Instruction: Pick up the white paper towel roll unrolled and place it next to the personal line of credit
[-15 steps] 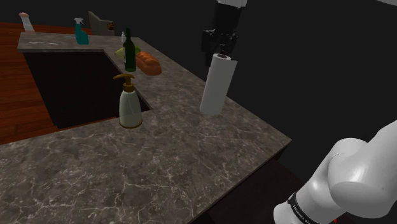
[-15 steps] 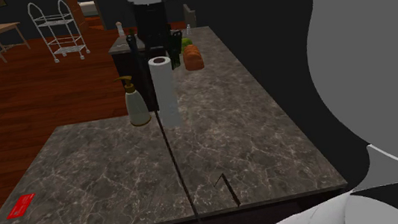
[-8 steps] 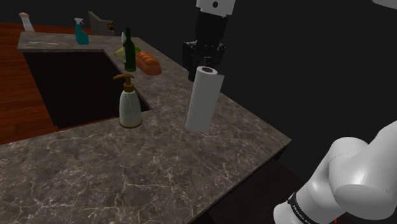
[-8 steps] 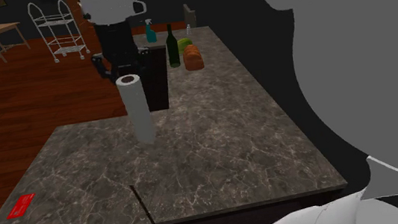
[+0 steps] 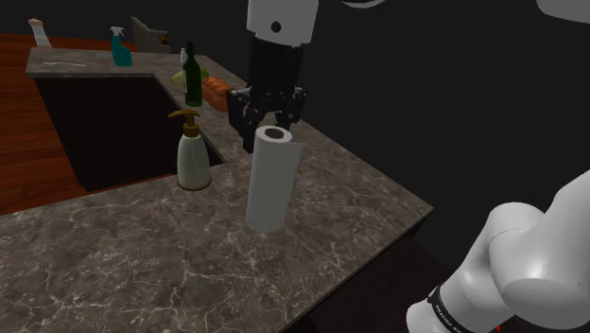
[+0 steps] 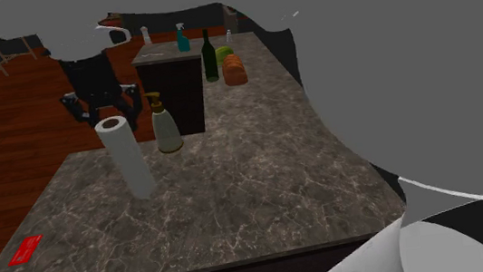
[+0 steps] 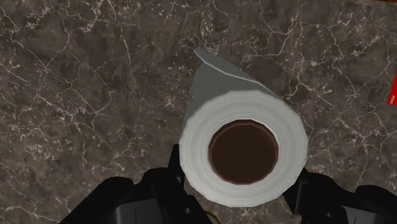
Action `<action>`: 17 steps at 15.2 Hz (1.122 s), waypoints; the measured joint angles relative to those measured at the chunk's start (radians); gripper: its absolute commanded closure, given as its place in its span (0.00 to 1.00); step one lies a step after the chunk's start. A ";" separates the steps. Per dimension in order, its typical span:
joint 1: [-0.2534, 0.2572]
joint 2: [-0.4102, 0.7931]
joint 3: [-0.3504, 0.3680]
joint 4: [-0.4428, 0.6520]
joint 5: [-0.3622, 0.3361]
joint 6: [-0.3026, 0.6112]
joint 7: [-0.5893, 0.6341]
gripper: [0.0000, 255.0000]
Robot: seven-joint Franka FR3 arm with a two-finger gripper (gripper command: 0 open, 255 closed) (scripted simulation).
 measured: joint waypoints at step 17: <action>0.205 0.367 0.213 0.248 -0.162 0.085 0.446 1.00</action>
